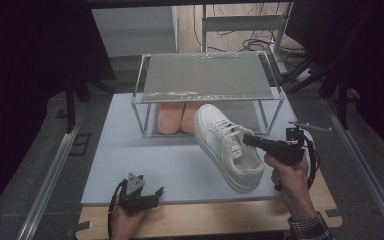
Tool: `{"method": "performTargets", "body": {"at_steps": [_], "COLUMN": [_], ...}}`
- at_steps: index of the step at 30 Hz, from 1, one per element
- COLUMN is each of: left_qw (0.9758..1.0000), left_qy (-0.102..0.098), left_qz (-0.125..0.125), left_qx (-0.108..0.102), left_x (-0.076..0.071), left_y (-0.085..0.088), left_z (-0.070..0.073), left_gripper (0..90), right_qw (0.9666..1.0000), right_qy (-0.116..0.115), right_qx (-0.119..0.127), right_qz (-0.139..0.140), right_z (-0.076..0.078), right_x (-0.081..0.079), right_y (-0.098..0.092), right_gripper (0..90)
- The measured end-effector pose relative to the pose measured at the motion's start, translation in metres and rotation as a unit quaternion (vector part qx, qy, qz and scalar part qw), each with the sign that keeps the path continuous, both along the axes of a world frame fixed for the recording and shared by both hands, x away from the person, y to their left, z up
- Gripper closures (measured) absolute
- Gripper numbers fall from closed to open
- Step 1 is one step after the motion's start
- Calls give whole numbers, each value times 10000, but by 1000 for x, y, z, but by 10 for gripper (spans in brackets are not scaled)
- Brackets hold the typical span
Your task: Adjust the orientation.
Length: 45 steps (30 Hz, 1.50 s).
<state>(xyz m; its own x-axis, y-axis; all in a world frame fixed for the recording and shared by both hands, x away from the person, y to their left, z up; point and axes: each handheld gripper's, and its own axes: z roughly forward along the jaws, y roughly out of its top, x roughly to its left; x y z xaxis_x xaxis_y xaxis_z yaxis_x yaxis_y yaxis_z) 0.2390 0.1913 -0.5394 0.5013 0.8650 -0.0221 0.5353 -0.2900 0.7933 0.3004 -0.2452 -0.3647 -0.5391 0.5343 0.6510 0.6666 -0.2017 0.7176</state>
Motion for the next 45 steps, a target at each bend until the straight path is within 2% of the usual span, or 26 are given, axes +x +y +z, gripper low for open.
{"method": "performTargets", "body": {"at_steps": [7,15,22,31,45], "left_qw": [10000,10000,10000,10000,10000], "left_qy": [8,8,6,4,6], "left_qz": [-5,-4,-2,-1,-3], "left_qx": [4,2,-7,-11,-10], "left_x": [0,0,0,0,0], "left_y": [0,0,0,0,0], "left_z": [0,0,0,0,0], "left_gripper": [131,130,130,131,130], "right_qw": [9999,9998,9996,9992,9975], "right_qy": [-36,-35,-13,16,168], "right_qx": [129,194,214,99,7], "right_qz": [5,-75,-194,-377,-689], "right_z": [18,38,45,54,56], "right_x": [7,25,43,66,101], "right_y": [3,16,27,45,65], "right_gripper": [822,821,821,820,818]}}
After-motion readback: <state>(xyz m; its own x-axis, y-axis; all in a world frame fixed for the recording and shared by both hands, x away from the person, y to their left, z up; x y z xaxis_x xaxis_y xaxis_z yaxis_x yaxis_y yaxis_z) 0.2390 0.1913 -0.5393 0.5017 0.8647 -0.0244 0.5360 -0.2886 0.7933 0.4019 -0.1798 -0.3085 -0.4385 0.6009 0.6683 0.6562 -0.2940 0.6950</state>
